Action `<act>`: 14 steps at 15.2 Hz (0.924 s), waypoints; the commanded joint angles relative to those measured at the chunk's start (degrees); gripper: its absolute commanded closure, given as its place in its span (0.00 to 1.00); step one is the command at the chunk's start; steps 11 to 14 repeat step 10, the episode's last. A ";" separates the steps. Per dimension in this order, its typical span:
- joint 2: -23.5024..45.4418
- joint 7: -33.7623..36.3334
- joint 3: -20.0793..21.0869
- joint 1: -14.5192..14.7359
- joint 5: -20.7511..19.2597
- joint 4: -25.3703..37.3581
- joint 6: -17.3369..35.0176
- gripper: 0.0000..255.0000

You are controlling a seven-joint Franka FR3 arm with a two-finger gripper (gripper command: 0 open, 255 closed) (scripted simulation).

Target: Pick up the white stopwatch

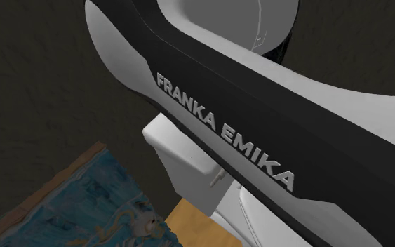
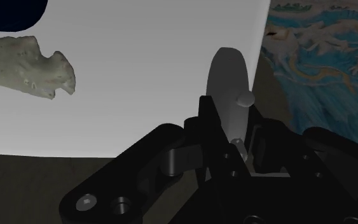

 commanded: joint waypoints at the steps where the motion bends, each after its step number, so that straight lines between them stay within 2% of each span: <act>1: 0.74 -0.02 -0.01 0.11 -0.08 2.79 -2.07 1.00; 8: 4.51 -0.02 -0.04 0.78 -0.52 14.36 -9.87 1.00; 14: 4.61 -0.02 -0.05 0.80 -0.53 14.65 -10.06 1.00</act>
